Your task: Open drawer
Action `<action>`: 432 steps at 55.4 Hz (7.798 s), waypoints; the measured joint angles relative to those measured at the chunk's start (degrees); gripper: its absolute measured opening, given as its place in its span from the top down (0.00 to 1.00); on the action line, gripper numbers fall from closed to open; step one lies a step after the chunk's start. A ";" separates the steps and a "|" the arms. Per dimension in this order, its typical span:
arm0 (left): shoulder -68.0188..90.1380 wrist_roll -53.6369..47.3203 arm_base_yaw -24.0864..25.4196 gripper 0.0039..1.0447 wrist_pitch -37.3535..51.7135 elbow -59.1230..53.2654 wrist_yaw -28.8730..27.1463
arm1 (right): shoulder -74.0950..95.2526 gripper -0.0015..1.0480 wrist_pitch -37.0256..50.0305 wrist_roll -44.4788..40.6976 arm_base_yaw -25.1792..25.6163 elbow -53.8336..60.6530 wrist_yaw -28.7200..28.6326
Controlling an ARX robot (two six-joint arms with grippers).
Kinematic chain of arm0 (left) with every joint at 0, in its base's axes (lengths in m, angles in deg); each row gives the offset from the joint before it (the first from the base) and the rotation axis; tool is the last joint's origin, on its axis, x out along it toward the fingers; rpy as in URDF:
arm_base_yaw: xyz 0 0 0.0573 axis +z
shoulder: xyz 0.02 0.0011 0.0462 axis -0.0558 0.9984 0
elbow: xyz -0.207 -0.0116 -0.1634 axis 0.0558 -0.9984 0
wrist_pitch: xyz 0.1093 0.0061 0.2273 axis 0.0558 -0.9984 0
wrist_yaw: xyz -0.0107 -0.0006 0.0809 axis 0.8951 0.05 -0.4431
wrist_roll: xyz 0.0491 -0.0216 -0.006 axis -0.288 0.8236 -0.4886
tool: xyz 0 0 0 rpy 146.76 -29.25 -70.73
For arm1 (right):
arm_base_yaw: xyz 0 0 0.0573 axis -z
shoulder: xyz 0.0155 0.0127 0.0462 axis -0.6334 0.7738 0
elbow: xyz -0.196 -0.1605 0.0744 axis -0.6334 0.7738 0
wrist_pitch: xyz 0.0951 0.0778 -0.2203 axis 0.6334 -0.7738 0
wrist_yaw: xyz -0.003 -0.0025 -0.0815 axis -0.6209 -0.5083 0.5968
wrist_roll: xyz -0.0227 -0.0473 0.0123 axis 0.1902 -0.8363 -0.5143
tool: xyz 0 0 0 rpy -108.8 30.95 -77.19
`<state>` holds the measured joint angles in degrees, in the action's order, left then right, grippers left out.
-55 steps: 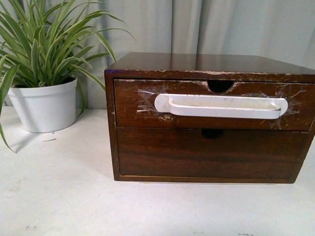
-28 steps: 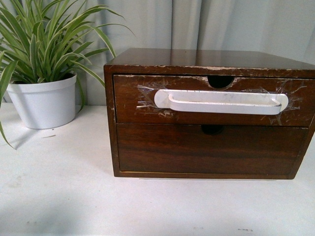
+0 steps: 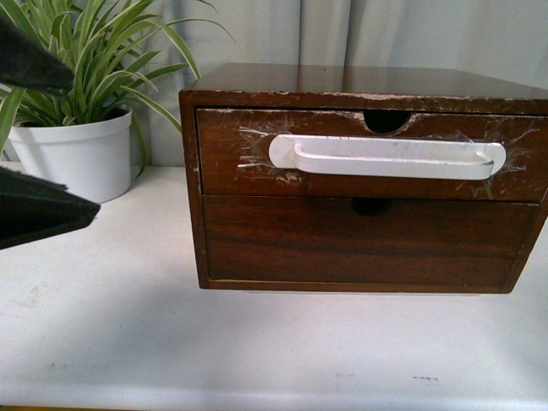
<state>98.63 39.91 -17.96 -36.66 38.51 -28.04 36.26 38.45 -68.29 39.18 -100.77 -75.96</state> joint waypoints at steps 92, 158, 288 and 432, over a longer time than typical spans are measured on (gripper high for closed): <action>44.06 -15.41 -11.17 0.06 -15.19 41.75 -9.97 | 29.35 0.09 -8.74 -15.72 -7.02 -19.30 -2.36; 45.05 -20.06 -12.17 0.06 -18.43 41.68 -11.78 | 37.62 0.09 -8.50 -15.82 -10.12 -22.51 0.37; 13.94 -4.26 -13.60 0.05 18.99 11.80 -18.88 | 9.53 0.09 12.31 1.44 -1.42 -2.08 -7.04; -60.19 47.65 14.60 0.53 23.17 -50.12 -29.03 | -52.39 0.55 13.38 42.40 0.33 42.07 25.75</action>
<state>38.43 87.55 -3.36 -13.49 -11.61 -57.07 -16.13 51.83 -25.88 39.51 -58.69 -50.21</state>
